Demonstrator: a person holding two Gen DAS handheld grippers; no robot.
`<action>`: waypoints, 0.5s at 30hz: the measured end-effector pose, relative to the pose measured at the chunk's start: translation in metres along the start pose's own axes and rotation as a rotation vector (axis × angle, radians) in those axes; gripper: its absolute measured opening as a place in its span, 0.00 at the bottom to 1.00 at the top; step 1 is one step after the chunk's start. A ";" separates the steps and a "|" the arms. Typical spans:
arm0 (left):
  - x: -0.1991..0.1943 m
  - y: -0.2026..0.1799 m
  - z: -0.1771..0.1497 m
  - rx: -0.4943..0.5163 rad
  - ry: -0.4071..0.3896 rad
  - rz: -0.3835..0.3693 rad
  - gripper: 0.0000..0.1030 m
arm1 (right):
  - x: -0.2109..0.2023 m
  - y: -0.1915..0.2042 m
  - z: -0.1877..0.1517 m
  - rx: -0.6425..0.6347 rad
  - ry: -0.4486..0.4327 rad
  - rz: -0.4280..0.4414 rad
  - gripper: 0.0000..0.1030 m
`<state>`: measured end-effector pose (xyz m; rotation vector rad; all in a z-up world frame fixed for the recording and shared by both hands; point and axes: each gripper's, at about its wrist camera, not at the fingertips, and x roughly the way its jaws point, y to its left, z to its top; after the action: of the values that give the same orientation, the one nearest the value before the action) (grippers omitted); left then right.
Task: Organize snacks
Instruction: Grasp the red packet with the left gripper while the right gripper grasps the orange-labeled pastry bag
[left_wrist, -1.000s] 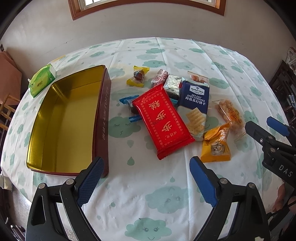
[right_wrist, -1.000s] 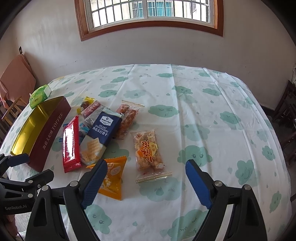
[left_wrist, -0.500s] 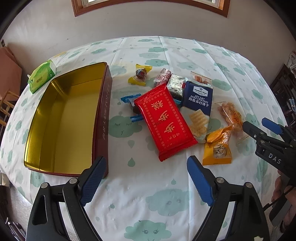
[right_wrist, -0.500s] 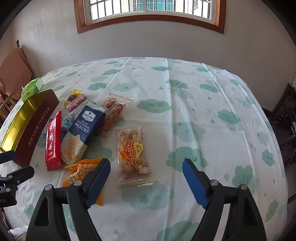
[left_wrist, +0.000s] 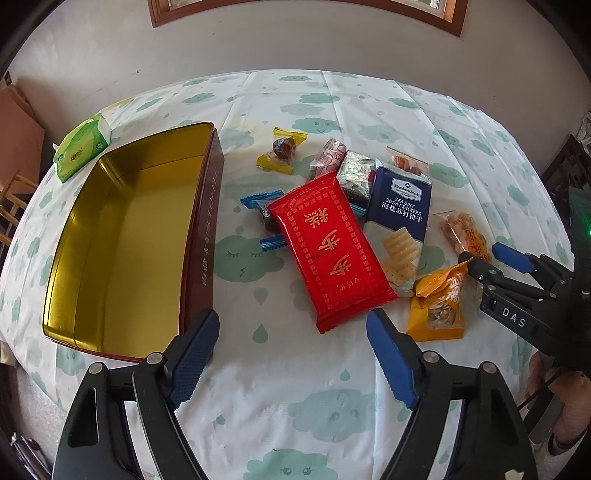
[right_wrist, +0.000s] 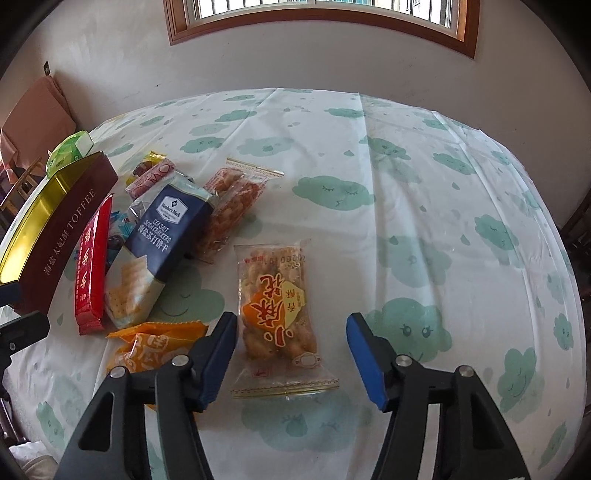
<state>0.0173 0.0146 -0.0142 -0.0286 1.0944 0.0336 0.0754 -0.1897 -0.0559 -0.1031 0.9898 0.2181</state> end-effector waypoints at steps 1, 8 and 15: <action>0.000 0.000 0.001 0.001 -0.002 0.003 0.76 | 0.001 0.000 0.000 -0.001 -0.004 0.000 0.60; 0.004 -0.005 0.011 -0.012 0.004 -0.037 0.70 | 0.006 -0.001 0.003 -0.007 -0.019 -0.002 0.43; 0.015 -0.002 0.027 -0.073 0.032 -0.127 0.64 | 0.003 -0.014 -0.001 0.021 -0.031 -0.022 0.40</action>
<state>0.0483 0.0135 -0.0156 -0.1644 1.1211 -0.0407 0.0792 -0.2028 -0.0589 -0.0911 0.9595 0.1890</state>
